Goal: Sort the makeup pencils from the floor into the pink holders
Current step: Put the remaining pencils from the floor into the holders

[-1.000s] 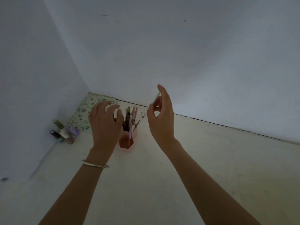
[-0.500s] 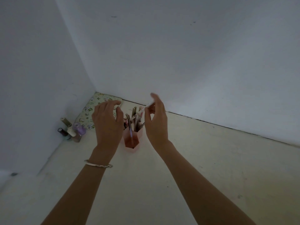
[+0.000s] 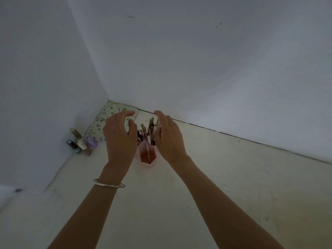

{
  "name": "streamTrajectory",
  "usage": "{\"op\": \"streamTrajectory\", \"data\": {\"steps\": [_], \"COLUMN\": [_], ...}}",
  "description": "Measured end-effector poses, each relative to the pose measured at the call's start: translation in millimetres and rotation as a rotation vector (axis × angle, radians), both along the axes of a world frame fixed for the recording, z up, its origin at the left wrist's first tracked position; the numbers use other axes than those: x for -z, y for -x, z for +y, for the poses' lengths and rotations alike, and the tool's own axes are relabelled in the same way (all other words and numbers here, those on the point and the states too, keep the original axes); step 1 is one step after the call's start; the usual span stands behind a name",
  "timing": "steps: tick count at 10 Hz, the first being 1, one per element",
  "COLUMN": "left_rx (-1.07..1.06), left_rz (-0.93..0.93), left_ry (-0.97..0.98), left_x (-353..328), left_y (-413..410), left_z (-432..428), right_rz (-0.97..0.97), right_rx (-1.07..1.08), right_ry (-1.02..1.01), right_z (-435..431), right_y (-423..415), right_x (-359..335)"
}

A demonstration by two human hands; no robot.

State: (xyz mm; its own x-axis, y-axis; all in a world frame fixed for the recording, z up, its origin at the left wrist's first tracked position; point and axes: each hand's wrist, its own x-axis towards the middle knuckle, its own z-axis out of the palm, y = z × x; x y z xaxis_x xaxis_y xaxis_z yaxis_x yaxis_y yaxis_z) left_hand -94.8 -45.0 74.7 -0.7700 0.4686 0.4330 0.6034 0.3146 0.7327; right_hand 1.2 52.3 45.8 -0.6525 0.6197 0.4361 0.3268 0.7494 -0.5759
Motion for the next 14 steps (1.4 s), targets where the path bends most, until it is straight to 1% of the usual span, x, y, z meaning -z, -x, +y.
{"op": "streamTrajectory", "data": {"steps": [1, 2, 3, 4, 5, 6, 7, 8, 9, 10, 11, 13, 14], "left_rx": [-0.005, -0.028, -0.052, -0.007, 0.218, 0.394, 0.347, 0.241, 0.129, 0.084, 0.085, 0.068, 0.126], "left_rz": [-0.021, -0.020, -0.029, -0.092, -0.255, -0.320, -0.284, -0.296, -0.370, -0.397, -0.337, -0.366, -0.448], "left_ry": [-0.001, 0.011, 0.027, 0.111, 0.428, 0.645, 0.613, 0.506, 0.399, 0.381, 0.401, 0.445, 0.357], "left_x": [-0.7, -1.5, -1.9, -1.6, 6.0, 20.5, 41.5, 50.6, 48.4, 47.6, 52.6, 53.9, 35.6], "left_y": [1.3, 3.7, 7.3, 25.9, 48.7, 47.6, 40.4, 47.3, 62.7, 84.2, 100.2, 99.5, 98.0], "left_z": [-3.4, -8.1, -13.0, -17.4, -20.2, -16.0, -5.7, 12.1, 35.1, 63.1, 87.1, 96.0, 80.0], "right_rz": [-0.134, -0.247, -0.186, 0.051, 0.130, -0.248, -0.446, -0.418, -0.431, -0.413, -0.393, -0.376, -0.382], "right_rx": [0.035, 0.086, 0.106, 0.176, 0.319, 0.237, 0.086, 0.060, 0.085, 0.117, 0.165, 0.209, 0.223], "right_ry": [-0.061, -0.238, -0.246, -0.127, 0.175, 0.525, 0.616, 0.626, 0.576, 0.573, 0.564, 0.569, 0.577], "right_z": [-0.9, -4.7, -6.2, 3.4, 1.2, -28.6, -49.1, -37.9, -13.2, 12.5, 29.3, 32.9, 28.5], "right_y": [4.2, 0.7, -6.0, -16.3, -24.9, -25.9, -16.9, 8.0, 35.8, 60.4, 73.5, 77.8, 64.3], "right_x": [9.5, 18.3, 28.2, 20.4, 20.8, 41.1, 70.6, 81.5, 83.9, 85.2, 90.4, 98.3, 94.7]}}
